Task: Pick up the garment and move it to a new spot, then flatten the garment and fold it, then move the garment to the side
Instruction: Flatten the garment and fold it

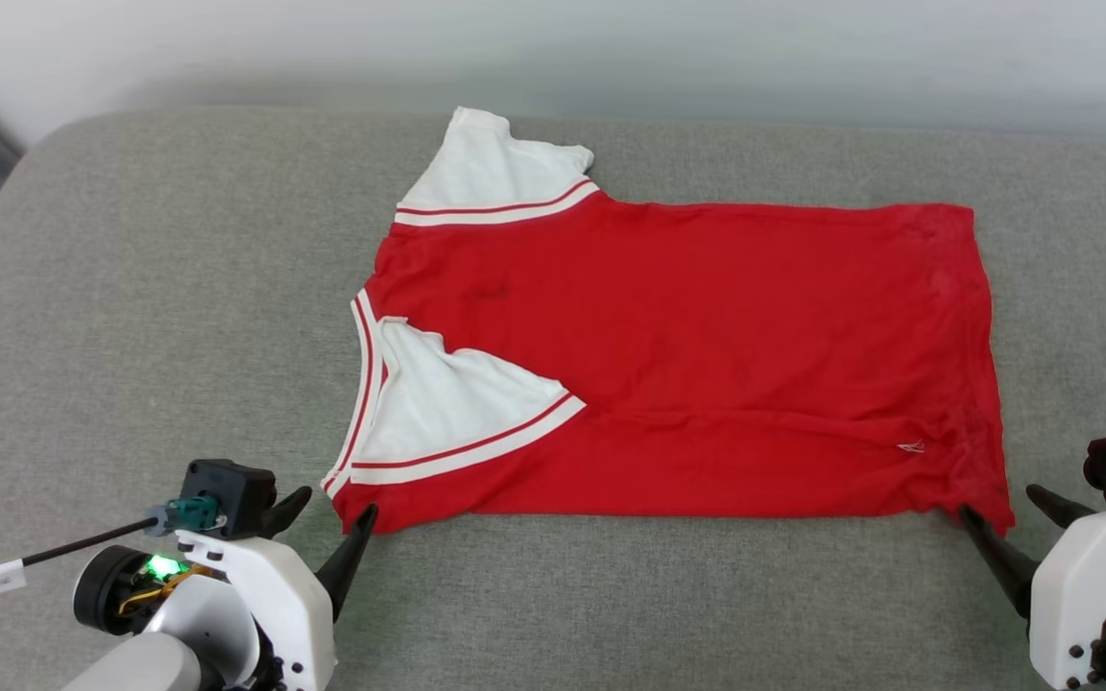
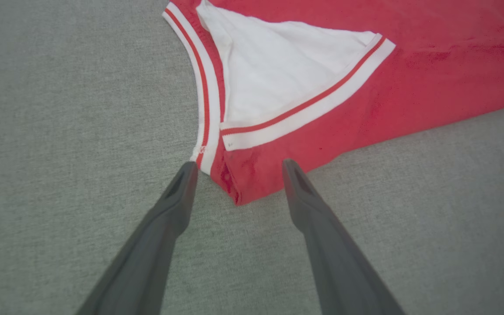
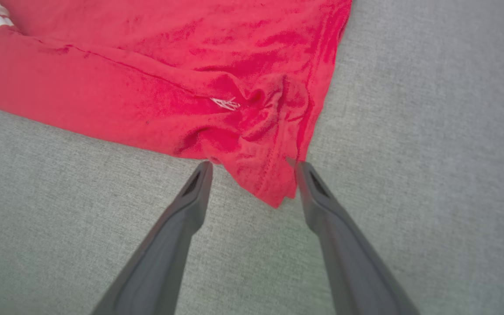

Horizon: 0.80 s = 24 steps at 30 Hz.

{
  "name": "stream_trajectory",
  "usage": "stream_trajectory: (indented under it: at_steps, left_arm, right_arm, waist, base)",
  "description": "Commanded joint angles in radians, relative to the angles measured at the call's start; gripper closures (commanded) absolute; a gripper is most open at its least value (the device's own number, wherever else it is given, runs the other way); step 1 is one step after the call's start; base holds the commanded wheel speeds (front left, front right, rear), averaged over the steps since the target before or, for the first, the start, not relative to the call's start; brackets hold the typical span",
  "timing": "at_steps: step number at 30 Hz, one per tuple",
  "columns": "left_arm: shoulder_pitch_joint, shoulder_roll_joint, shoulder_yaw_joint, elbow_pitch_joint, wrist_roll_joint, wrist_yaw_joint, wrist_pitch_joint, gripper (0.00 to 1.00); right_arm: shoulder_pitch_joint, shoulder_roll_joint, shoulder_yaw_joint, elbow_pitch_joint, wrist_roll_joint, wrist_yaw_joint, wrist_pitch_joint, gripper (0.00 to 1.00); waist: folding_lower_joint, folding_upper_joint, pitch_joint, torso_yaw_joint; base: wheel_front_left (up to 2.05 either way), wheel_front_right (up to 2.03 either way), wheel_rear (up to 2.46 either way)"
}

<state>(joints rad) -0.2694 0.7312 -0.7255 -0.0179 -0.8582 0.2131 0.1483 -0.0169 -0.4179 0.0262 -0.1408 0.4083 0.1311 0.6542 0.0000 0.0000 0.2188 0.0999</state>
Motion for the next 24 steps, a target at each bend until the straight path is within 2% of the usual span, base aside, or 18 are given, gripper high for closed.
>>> stream_trajectory:
  at_steps: [1,11,15,16,17,18,20,24]
  left_arm:
    - [0.011,0.002,0.006,-0.002,-0.005,0.008,0.005,0.0]
    - [-0.028,-0.002,0.005,0.095,0.003,0.019,0.022,0.0]
    - [-0.028,-0.02,-0.013,0.153,-0.005,-0.001,0.034,0.0]
    - [-0.027,-0.027,-0.024,0.165,-0.01,-0.01,0.046,0.34]
    - [-0.024,-0.033,-0.035,0.175,-0.013,-0.022,0.056,0.88]
    - [-0.023,-0.038,-0.046,0.182,-0.014,-0.034,0.064,1.0]
    - [-0.021,-0.048,-0.06,0.188,-0.017,-0.055,0.067,1.0]
    - [-0.031,-0.046,-0.048,0.175,-0.002,-0.058,0.025,1.0]
  right_arm:
    - [0.014,0.01,-0.005,-0.014,-0.005,-0.001,0.006,0.0]
    - [0.038,0.059,-0.053,-0.137,-0.047,-0.001,0.059,0.0]
    - [0.039,0.069,-0.062,-0.166,-0.058,-0.001,0.066,0.0]
    - [0.041,0.071,-0.064,-0.17,-0.061,-0.001,0.069,0.0]
    - [0.041,0.073,-0.066,-0.173,-0.061,-0.001,0.07,0.0]
    - [0.041,0.074,-0.067,-0.176,-0.062,-0.001,0.072,0.0]
    - [0.04,0.075,-0.072,-0.179,-0.071,-0.001,0.073,0.0]
    - [0.036,0.076,-0.082,-0.162,-0.096,-0.001,0.09,0.0]
  waist:
    - [0.0,0.0,0.013,-0.008]
    - [0.0,0.0,0.088,-0.046]
    - [0.0,0.0,0.108,-0.057]
    - [0.0,0.0,0.11,-0.058]
    - [0.0,0.0,0.112,-0.058]
    - [0.0,0.0,0.112,-0.058]
    - [0.0,0.0,0.109,-0.055]
    - [0.0,0.0,0.08,-0.039]
  base:
    - [0.0,0.0,0.0]
    - [0.0,0.0,0.0]
    - [0.0,0.0,0.0]
    - [0.0,0.0,0.0]
    - [0.0,0.0,0.0]
    - [0.0,0.0,0.0]
    - [0.0,0.0,0.0]
    - [0.0,0.0,0.0]
